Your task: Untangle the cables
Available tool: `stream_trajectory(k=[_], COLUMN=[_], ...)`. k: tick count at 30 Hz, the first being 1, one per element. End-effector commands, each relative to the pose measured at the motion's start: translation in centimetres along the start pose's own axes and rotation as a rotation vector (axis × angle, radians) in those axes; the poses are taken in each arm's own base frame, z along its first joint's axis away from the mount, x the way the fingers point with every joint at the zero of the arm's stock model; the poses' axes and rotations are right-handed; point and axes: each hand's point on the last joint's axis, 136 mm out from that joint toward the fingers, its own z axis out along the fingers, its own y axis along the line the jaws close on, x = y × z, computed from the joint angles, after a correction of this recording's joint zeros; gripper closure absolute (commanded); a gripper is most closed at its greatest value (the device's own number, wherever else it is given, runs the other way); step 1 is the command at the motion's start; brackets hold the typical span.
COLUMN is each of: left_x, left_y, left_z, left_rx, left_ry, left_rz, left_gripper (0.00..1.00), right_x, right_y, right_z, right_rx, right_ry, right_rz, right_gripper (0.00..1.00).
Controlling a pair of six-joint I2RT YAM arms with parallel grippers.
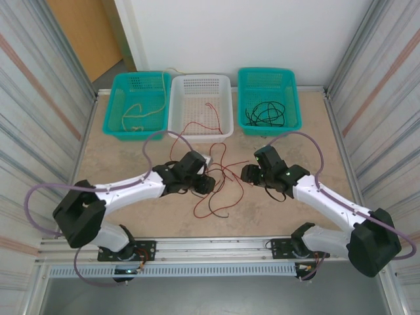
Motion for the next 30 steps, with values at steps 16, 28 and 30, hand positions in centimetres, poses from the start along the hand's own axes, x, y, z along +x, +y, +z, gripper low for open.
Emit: stream_trajectory(k=[16, 28, 30], left_x=[-3.1, -4.8, -5.1], left_y=[-2.2, -2.5, -3.2], left_z=[1.6, -5.2, -6.3], left_rx=[-0.008, 0.027, 0.071], left_ry=[-0.049, -0.186, -0.226], left_rz=[0.005, 0.024, 0.049], left_gripper=[0.71, 0.62, 0.58], right_x=[3.7, 3.4, 1.8], right_y=[0.2, 2.9, 4.7], right_z=[4.2, 4.8, 2.3], right_rx=[-0.041, -0.079, -0.131], right_ry=[0.138, 0.164, 0.109], right_rz=[0.048, -0.018, -0.062], right_gripper=[0.52, 1.0, 1.0])
